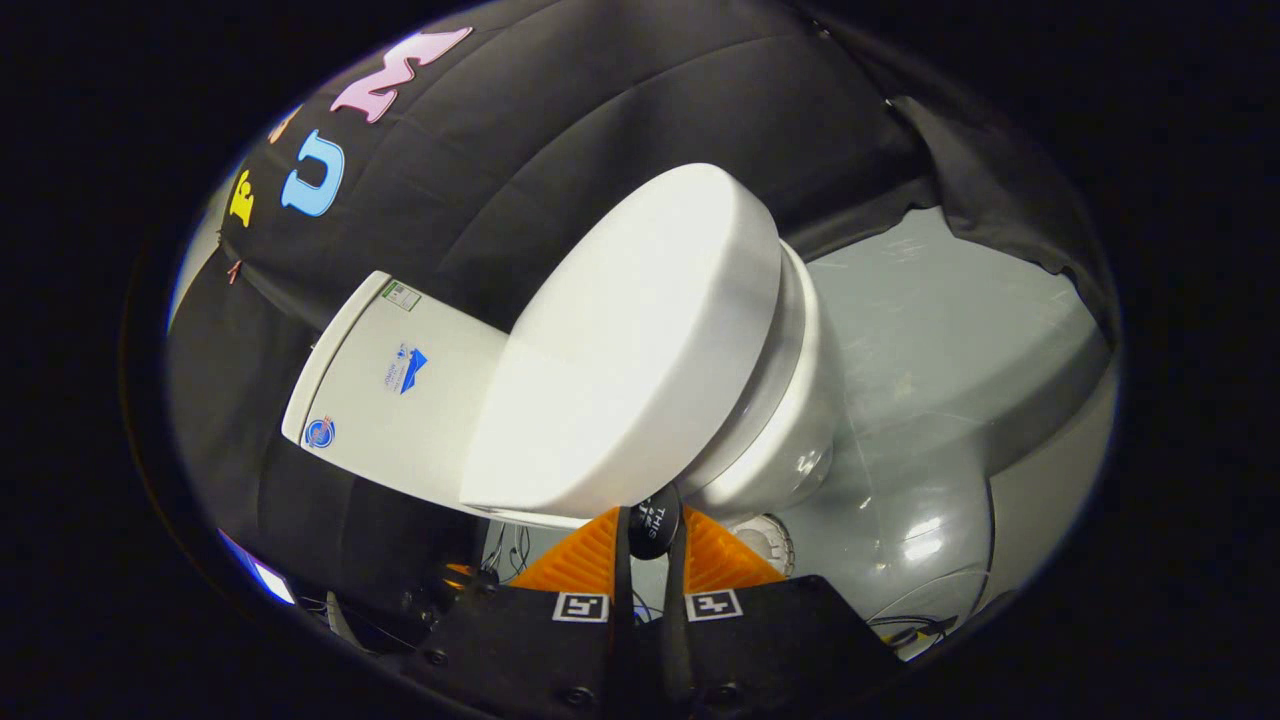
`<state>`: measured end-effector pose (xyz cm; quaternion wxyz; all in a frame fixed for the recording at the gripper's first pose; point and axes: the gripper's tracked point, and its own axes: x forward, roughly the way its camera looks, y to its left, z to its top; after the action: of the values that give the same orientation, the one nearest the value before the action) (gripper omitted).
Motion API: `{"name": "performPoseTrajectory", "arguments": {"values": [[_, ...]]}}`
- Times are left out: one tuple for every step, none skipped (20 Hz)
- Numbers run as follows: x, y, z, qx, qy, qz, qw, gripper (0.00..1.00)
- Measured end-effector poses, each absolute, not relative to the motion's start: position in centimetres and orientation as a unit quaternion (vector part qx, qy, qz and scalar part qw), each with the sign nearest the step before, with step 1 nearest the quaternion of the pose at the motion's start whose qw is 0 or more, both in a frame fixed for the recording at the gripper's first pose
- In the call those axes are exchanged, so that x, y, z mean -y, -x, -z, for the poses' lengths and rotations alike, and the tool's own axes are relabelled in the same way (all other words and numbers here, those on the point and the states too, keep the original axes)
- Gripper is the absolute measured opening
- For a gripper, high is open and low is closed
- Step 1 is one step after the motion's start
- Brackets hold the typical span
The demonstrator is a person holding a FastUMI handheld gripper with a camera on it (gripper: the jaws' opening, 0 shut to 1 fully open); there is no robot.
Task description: Open the toilet lid.
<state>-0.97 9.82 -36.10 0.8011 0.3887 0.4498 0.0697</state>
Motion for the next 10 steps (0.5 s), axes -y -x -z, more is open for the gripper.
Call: {"name": "performPoseTrajectory", "arguments": {"values": [[-9.9,0.9,35.4,-0.444,-0.378,-0.077,0.809,0.13],[-10.0,0.6,34.4,-0.437,-0.369,-0.084,0.816,0.13],[-10.2,0.2,33.4,-0.429,-0.364,-0.088,0.822,0.13],[-10.2,-0.3,32.2,-0.419,-0.358,-0.092,0.829,0.13],[-10.2,-0.6,30.9,-0.409,-0.348,-0.099,0.838,0.13],[-10.4,-0.9,29.8,-0.400,-0.338,-0.105,0.846,0.13],[-10.6,-1.2,28.7,-0.392,-0.328,-0.109,0.853,0.13],[-10.9,-1.7,27.4,-0.383,-0.321,-0.113,0.859,0.13],[-11.2,-2.1,26.0,-0.373,-0.315,-0.118,0.865,0.13],[-11.6,-2.4,24.6,-0.362,-0.309,-0.125,0.871,0.13]]}}
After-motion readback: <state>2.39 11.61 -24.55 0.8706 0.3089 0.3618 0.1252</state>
